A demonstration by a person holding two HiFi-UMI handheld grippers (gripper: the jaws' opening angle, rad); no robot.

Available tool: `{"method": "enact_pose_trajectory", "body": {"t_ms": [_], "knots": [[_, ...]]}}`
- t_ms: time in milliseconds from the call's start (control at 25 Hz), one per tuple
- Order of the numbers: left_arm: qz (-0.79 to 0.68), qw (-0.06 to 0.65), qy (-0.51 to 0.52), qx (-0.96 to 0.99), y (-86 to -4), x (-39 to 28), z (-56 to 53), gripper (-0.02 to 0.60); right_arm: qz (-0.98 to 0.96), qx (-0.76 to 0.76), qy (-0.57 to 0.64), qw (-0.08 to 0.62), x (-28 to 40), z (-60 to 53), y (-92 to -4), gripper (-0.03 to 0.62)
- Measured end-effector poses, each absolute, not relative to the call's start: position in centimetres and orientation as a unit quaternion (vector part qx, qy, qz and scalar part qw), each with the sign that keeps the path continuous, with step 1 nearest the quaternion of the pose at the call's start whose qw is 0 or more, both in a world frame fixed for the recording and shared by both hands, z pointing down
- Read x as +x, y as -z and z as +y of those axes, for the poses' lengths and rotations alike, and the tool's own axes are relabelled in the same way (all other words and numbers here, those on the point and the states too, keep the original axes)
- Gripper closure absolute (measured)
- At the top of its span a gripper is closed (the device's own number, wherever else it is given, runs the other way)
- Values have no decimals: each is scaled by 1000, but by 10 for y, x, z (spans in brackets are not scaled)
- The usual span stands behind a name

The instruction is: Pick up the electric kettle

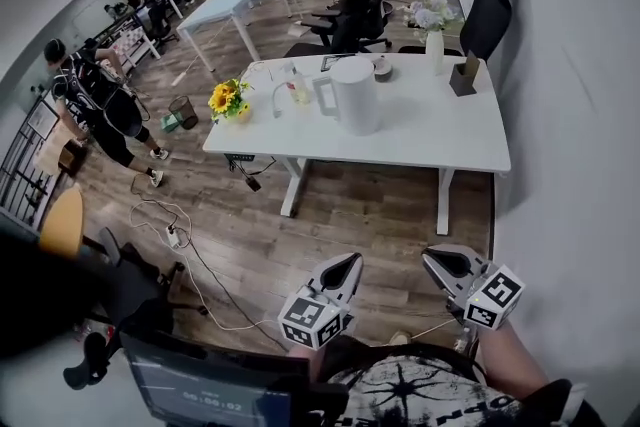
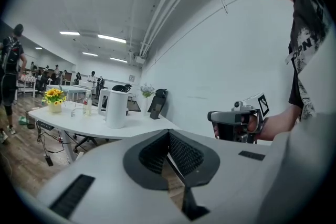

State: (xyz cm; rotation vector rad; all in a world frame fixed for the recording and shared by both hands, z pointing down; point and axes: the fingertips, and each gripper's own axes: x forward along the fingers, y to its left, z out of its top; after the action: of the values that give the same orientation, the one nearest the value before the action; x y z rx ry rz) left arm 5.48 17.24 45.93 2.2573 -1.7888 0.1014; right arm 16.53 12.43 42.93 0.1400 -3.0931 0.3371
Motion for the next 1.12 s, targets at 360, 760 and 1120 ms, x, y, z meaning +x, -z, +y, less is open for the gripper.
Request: {"method": "enact_pose_trajectory", "body": {"t_ms": [360,760,1120], "knots": [[-625,100,-85,769,-462,43,157,572,-993,25,-116,19,145,109,-440,571],[-605,98,-83,786,-463,-15,97,572,-992,57,-114,6,96,58,-438,571],[-568,85,-88,814,-452,-84,22,572,-989,106,-107,-8,33,-4,-428,571]]}}
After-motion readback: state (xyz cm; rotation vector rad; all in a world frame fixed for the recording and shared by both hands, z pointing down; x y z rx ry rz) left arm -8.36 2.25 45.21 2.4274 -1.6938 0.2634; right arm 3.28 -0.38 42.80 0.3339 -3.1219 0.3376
